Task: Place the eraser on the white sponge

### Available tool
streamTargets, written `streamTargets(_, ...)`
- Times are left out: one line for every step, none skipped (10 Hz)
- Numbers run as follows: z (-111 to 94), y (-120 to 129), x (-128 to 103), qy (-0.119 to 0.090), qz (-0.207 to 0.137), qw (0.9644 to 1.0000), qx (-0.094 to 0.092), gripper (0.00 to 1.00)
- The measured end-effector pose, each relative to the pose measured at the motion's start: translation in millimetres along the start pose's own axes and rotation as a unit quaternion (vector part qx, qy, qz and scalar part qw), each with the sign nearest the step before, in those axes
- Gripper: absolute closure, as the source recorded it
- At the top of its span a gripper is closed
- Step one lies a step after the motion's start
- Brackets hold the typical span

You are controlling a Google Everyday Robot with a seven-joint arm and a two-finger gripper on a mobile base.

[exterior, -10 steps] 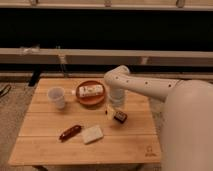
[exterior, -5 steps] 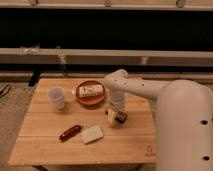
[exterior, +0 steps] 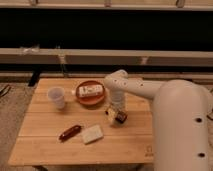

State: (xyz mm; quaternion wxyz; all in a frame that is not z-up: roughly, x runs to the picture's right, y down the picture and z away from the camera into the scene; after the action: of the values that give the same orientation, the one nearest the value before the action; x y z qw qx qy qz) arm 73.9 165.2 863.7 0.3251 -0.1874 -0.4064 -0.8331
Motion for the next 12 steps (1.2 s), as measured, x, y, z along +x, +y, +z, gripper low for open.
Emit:
streamTargets(0.4, 0.7, -0.8, -0.003, 0.001, 1.0, -0.001, 0.34)
streamTargets(0.5, 0.3, -0.3, -0.006, 0.001, 1.0, -0.002, 0.42)
streamTargets(1.1, -1.3, 0.6, -0.01, -0.001, 0.9999, -0.002, 0.54)
streamTargets(1.8, -3.7, 1.8, -0.013, -0.004, 0.9999, -0.002, 0.64)
streamTargets(2.5, -5.2, 1.9, -0.016, -0.006, 0.9998, -0.002, 0.75)
streamTargets(3.2, -6.2, 1.5, -0.019, -0.007, 0.9998, -0.001, 0.83)
streamTargets(3.5, -8.4, 1.4, -0.022, -0.01, 0.9997, -0.002, 0.94)
streamTargets(0.8, -12.4, 0.9, -0.022, -0.014, 0.9996, -0.003, 0.99)
streamTargets(-5.5, -17.0, 1.8, -0.021, -0.019, 0.9996, -0.005, 1.0)
streamTargets(-18.6, -27.1, 2.1, -0.019, -0.029, 0.9994, -0.007, 1.0)
streamTargets(-37.5, -41.5, 2.3, -0.013, -0.045, 0.9989, -0.01, 1.0)
streamTargets(-51.3, -52.1, 0.5, -0.008, -0.054, 0.9984, -0.01, 1.0)
